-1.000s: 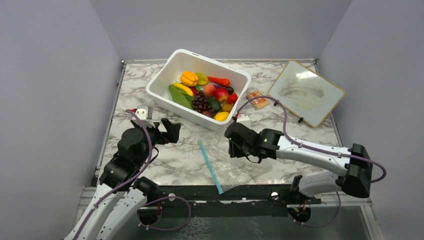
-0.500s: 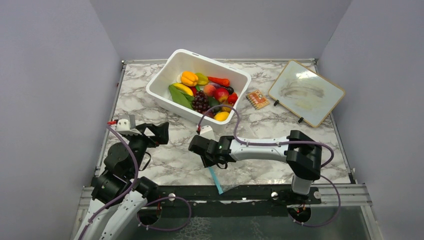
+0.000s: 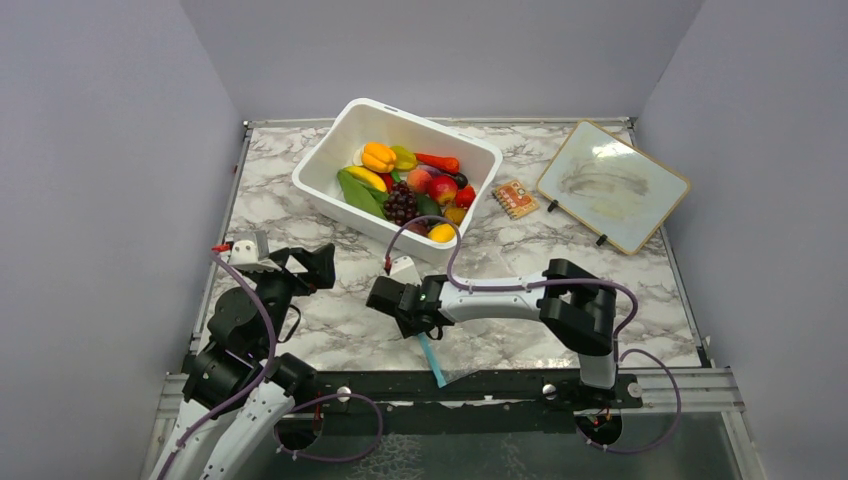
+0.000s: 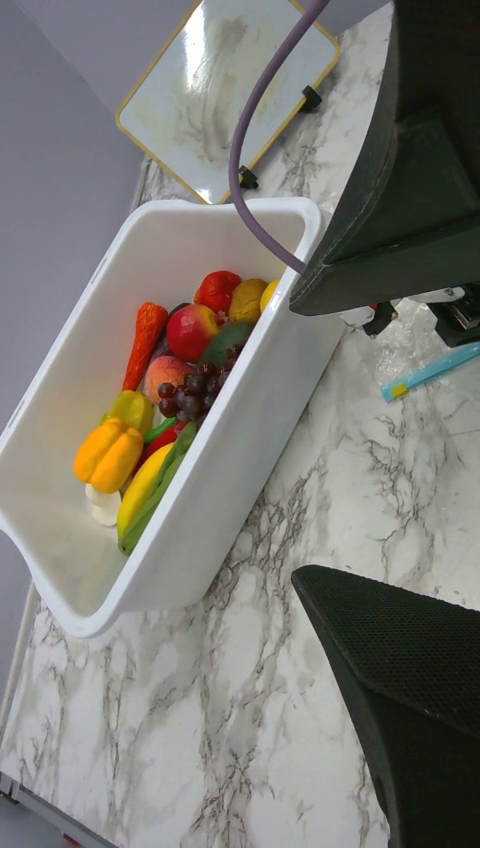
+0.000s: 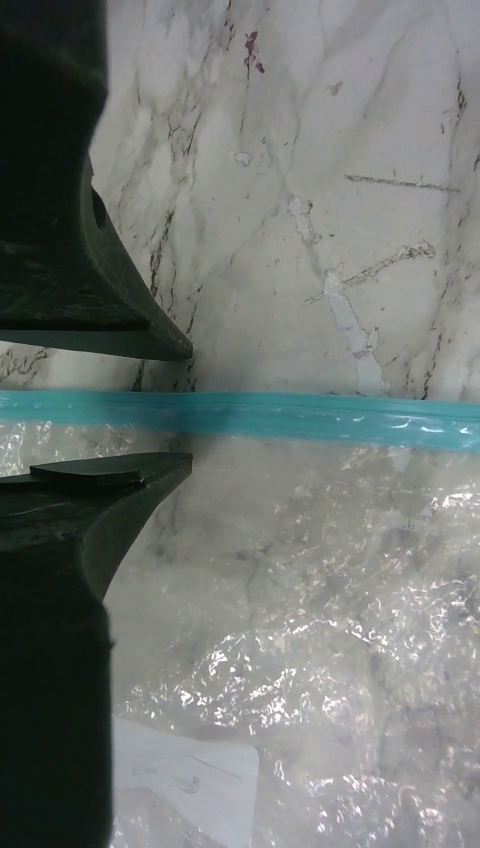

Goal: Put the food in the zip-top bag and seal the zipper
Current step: Pick up the zipper food storage bag at the center of the board.

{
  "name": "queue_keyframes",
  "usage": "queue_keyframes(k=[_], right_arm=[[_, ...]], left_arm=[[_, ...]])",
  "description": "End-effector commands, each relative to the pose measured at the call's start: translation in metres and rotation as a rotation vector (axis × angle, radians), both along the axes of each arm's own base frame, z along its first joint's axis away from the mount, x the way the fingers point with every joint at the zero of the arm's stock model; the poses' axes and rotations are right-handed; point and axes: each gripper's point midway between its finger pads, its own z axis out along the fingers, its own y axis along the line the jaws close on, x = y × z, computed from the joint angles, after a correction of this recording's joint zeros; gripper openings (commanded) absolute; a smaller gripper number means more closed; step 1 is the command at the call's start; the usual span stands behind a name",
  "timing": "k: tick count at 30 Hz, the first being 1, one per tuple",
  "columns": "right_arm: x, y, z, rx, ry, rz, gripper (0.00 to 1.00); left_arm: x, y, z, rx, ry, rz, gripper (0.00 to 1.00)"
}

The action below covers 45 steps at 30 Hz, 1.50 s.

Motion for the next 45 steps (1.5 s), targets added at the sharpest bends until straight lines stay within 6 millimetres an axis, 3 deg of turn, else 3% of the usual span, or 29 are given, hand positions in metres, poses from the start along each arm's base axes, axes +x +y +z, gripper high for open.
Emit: queue_keyframes(k=[1,3,6,12,21,26,31,37,40,45], right_arm=[[0.008,-0.005,-0.006,-0.063,-0.06,0.0,0.39],[0.01,-0.009,-0.011,-0.078,-0.064,-0.005,0.36],[0.009,-0.011,-0.014,-0.075,-0.068,-0.005,0.24],[0.012,-0.004,0.01,0.018,-0.106,0.009,0.01],[0.006,0.013,0.069,0.291,-0.137,0.043,0.01],[0.004,0.011,0.109,0.463,-0.177,0.04,0.01],[-0.004,0.007,0.148,0.655,-0.208,0.055,0.01],[-0.011,-0.003,0.169,0.794,-0.25,0.085,0.01],[-0.013,-0.007,0.178,0.846,-0.267,0.092,0.01],[-0.015,-0.013,0.183,0.903,-0.278,0.086,0.01]], left_arm=[[0.0,0.004,-0.003,0.017,-0.003,0.014,1.0],[0.0,0.004,-0.004,0.021,0.001,0.016,1.0],[0.0,0.003,-0.005,0.022,0.002,0.014,1.0],[0.001,0.003,-0.006,0.025,0.007,0.014,1.0],[0.004,-0.013,-0.011,0.018,0.048,-0.05,0.92],[0.005,-0.039,-0.022,-0.019,0.122,-0.162,0.84],[0.003,-0.079,-0.038,-0.119,0.23,-0.317,0.78],[-0.008,-0.13,-0.038,-0.314,0.271,-0.558,0.73],[-0.013,-0.145,-0.038,-0.374,0.287,-0.64,0.7],[-0.017,-0.158,-0.041,-0.419,0.303,-0.717,0.5]])
